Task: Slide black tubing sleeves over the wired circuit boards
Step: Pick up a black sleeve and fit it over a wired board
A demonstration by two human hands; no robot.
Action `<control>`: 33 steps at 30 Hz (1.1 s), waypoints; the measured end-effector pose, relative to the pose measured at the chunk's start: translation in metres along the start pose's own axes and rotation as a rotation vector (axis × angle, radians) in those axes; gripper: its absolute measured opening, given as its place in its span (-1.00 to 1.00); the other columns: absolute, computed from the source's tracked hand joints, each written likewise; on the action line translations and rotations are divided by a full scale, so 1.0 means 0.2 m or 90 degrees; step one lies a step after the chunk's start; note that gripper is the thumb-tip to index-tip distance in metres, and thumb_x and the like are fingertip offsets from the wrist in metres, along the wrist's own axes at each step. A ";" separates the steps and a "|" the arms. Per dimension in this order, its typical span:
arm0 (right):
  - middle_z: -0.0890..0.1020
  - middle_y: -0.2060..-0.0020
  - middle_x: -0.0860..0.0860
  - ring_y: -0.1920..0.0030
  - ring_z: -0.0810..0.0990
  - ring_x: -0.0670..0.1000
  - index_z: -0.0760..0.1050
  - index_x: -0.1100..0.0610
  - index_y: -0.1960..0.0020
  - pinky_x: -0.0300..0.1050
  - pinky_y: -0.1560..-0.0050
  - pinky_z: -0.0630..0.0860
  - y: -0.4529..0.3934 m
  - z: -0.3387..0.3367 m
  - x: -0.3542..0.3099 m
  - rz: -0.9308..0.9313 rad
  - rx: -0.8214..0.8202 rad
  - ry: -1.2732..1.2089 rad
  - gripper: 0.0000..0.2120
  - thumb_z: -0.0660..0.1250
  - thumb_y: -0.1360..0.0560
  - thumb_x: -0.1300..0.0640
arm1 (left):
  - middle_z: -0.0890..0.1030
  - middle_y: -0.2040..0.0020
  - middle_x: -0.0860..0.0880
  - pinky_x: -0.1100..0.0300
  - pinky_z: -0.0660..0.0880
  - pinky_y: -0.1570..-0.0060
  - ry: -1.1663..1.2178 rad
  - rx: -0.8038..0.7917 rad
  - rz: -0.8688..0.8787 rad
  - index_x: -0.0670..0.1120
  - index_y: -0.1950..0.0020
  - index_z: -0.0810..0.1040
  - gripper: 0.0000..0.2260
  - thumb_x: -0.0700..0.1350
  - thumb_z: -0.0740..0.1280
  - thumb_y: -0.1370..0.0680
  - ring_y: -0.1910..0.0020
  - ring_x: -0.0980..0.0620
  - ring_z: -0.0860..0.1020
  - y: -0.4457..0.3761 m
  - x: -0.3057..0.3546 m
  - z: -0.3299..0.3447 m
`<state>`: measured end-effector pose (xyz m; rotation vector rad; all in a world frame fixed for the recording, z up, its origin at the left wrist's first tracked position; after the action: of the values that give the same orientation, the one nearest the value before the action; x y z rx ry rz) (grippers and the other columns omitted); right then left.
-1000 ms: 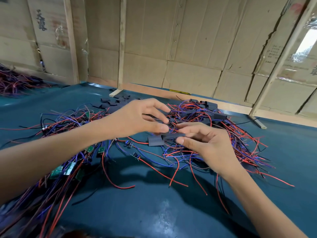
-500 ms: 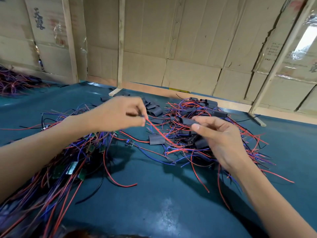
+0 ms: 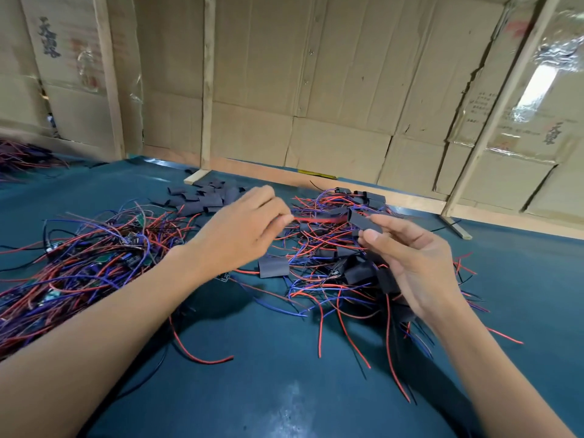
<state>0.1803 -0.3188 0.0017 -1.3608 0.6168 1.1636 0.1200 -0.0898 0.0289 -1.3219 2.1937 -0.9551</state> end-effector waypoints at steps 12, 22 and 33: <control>0.62 0.26 0.00 0.20 0.60 -0.03 0.71 0.05 -0.08 -0.22 0.08 0.54 0.01 -0.02 0.06 -0.034 -0.021 0.153 -0.68 0.60 -0.33 0.17 | 0.62 0.02 -0.04 0.08 0.32 -0.17 -0.051 -0.133 0.077 -0.16 -0.14 0.54 -0.83 -0.28 0.22 -0.61 0.00 -0.10 0.57 0.05 0.00 0.09; 0.67 0.23 -0.14 0.20 0.61 -0.11 0.71 0.09 -0.03 -0.33 0.09 0.50 0.04 0.04 0.03 -0.075 -0.084 0.229 -0.71 0.60 -0.33 0.27 | 0.45 0.06 0.02 0.08 0.48 0.32 0.003 -0.118 0.046 0.06 -0.35 0.56 -0.63 0.07 0.06 -0.68 0.13 0.08 0.47 0.08 0.09 0.09; 0.71 0.05 -0.04 0.12 0.66 -0.07 0.72 0.06 -0.02 -0.31 0.02 0.53 0.05 0.05 0.03 -0.084 -0.114 0.221 -0.68 0.60 -0.27 0.17 | 0.50 -0.17 0.02 0.11 0.44 0.14 -0.018 -0.239 0.036 0.02 -0.45 0.40 -0.68 -0.10 0.09 -0.71 0.07 -0.08 0.53 0.10 0.07 0.18</control>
<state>0.1697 -0.3093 -0.0058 -1.7508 0.6670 0.8982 0.1244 -0.1081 -0.0098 -1.4095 2.4562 -0.5150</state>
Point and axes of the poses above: each hand's wrist, its own y-axis away from the middle knuckle, its own z-axis out of the palm, x = y × z, the point moved 8 cm from there along -y, towards the middle knuckle
